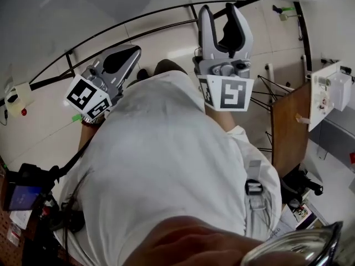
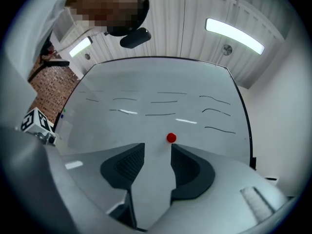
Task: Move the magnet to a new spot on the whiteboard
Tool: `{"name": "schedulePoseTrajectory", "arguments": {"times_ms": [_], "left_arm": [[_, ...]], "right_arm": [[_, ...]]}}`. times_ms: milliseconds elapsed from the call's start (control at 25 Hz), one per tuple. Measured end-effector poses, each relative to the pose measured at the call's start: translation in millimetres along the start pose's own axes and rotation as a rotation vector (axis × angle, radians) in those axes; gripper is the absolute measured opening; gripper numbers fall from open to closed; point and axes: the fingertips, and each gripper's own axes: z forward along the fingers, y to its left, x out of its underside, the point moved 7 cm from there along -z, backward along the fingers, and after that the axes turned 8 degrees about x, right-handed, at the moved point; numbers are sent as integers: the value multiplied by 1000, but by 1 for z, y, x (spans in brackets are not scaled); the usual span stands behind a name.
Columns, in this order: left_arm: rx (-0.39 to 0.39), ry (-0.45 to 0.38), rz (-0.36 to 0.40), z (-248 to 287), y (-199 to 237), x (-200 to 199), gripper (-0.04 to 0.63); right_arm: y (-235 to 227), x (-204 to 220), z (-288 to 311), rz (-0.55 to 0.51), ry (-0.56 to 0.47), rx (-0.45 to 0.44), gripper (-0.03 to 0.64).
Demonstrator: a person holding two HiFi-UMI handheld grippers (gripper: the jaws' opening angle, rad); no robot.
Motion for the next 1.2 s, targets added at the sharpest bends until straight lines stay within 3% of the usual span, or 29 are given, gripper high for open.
{"name": "schedulePoseTrajectory", "arguments": {"times_ms": [200, 360, 520, 720, 960, 1200], "left_arm": [[-12, 18, 27, 31, -62, 15, 0], [-66, -32, -29, 39, -101, 21, 0], [-86, -45, -30, 58, -146, 32, 0], [-125, -30, -23, 82, -208, 57, 0], [-222, -7, -61, 94, -269, 91, 0], [-210, -1, -32, 101, -301, 96, 0]], "right_arm": [[-38, -7, -48, 127, -46, -72, 164], [-49, -7, -77, 185, -2, -174, 164], [-66, -11, -116, 161, 26, -240, 164], [-86, -2, -165, 209, 73, -312, 164], [-103, 4, -217, 205, 117, -398, 164], [-109, 1, -253, 209, 137, -408, 164]]}}
